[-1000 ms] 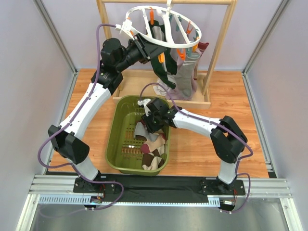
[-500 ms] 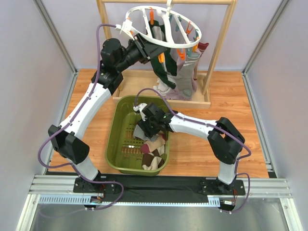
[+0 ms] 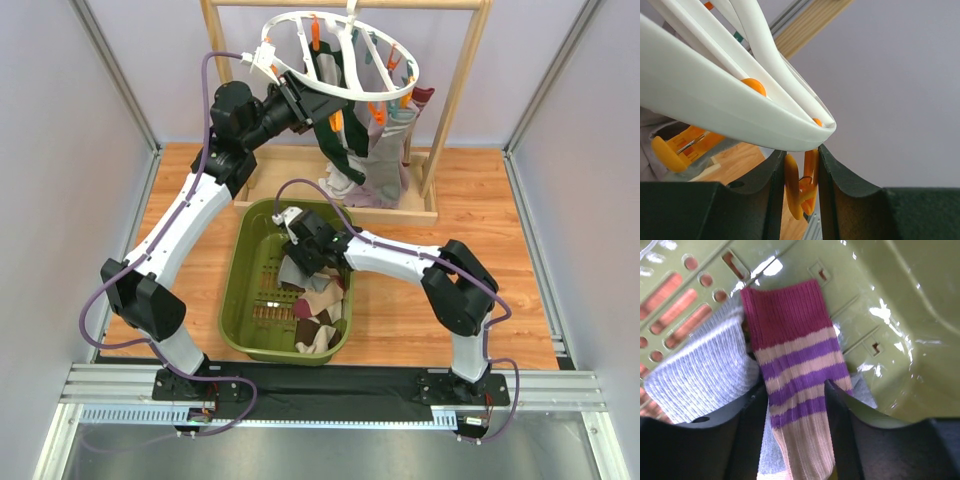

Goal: Clip the socks to the hanger
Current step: Pick up the sock from the bin.

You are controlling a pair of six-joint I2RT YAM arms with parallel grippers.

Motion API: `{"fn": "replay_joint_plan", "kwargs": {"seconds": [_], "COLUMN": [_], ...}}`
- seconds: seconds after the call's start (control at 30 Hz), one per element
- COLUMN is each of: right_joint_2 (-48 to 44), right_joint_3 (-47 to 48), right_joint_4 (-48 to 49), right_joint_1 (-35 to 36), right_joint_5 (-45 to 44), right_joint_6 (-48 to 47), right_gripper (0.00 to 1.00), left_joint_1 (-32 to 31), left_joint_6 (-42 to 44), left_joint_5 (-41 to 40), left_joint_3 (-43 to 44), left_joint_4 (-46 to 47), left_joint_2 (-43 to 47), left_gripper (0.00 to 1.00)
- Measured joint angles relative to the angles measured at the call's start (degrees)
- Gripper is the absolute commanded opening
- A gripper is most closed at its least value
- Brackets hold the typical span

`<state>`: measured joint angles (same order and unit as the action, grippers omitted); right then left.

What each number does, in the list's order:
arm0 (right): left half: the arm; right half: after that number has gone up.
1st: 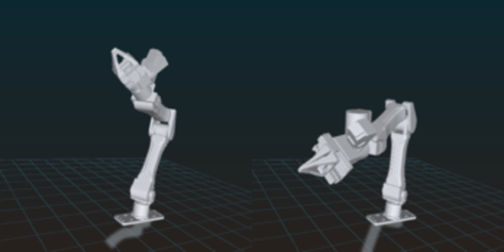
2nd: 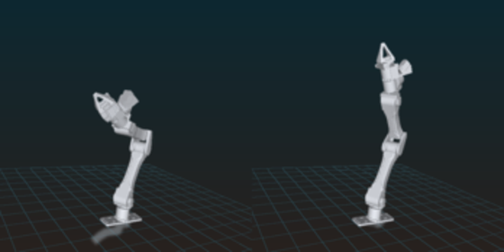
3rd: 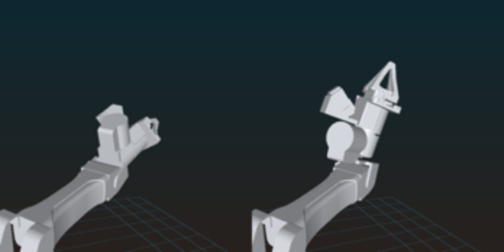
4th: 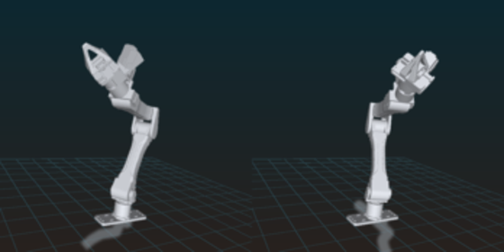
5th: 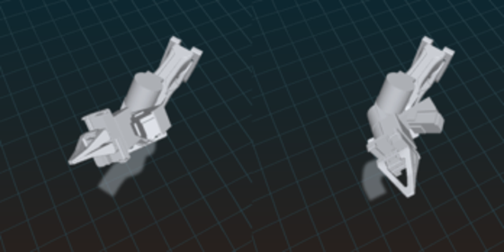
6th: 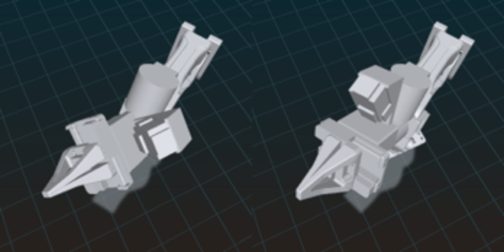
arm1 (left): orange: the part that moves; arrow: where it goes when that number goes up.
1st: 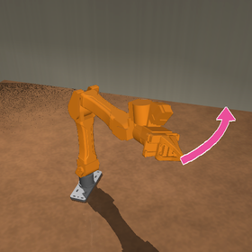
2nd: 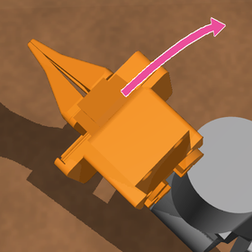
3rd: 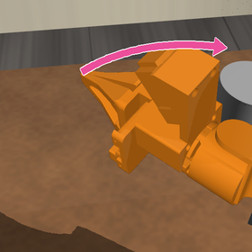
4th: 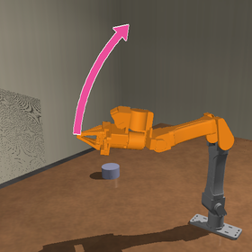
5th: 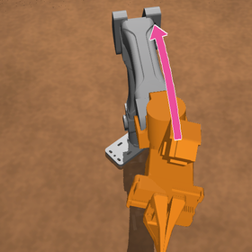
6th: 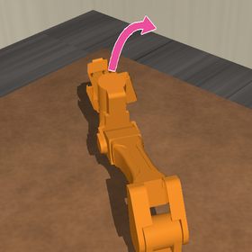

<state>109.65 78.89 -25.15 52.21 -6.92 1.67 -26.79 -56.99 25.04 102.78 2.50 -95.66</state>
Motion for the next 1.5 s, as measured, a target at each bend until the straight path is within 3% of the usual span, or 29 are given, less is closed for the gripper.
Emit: {"fn": "replay_joint_plan", "kwargs": {"seconds": [0.13, 0.27, 0.47, 0.5, 0.53, 0.57, 0.73, 0.87, 0.93, 1.2, 1.33, 1.5], "right_joint_2": [0.8, 3.0, 6.5, 6.8, 7.1, 7.3, 5.0, -9.5, -17.8, -37.4, -39.7, -37.7], "right_joint_3": [2.3, 4.8, 7.6, 7.9, 8.1, 8.2, 4.3, -12.8, -16.4, -14.1, -14.7, -15.9], "right_joint_4": [0.4, 1.4, 1.9, 1.9, 1.8, 1.9, 5.5, 12.8, 13.4, 18.8, 24.6, 36.8], "right_joint_1": [0.0, 0.0, -0.5, -0.7, -0.8, -1.0, -2.0, -5.1, -7.6, -14.6, -20.3, -28.1], "right_joint_5": [0.2, 0.7, 2.7, 3.0, 3.3, 3.7, 5.4, 11.2, 15.7, 31.4, 41.0, 52.6], "right_joint_6": [-0.3, -0.5, -0.7, -0.7, -0.8, -1.1, -0.5, 1.6, 2.9, 7.3, 14.1, 29.3], "right_gripper": [0.53, 0.44, 0.38, 0.33, 0.22, 0.01, 0.00, 0.00, 0.00, 0.00, 0.00, 0.00], "left_joint_1": [0.0, 0.0, 0.0, 0.0, 0.0, 0.0, 0.0, 0.1, 0.2, 0.3, 0.4, 0.7], "left_joint_6": [-0.2, -0.4, -0.5, -0.6, -0.6, -0.7, -1.0, -1.6, -1.9, -3.7, -4.5, -7.6], "left_joint_5": [0.1, 0.1, 0.2, 0.2, 0.2, 0.2, 0.2, 0.8, 1.3, 3.1, 4.4, 7.3], "left_joint_3": [0.0, 0.0, -0.1, -0.1, -0.1, -0.1, -0.1, -0.1, -0.3, -1.6, -1.7, -3.3], "left_joint_4": [0.1, 0.2, 0.3, 0.3, 0.3, 0.3, 0.5, 0.9, 1.5, 4.1, 5.4, 10.8], "left_joint_2": [0.0, 0.0, 0.0, 0.0, 0.0, 0.0, 0.0, 0.0, 0.0, 0.2, 0.2, 0.2], "left_gripper": [0.00, 0.00, 0.00, 0.00, 0.00, 0.00, 0.00, 0.00, 0.00, 0.00, 0.00, 0.00]}}
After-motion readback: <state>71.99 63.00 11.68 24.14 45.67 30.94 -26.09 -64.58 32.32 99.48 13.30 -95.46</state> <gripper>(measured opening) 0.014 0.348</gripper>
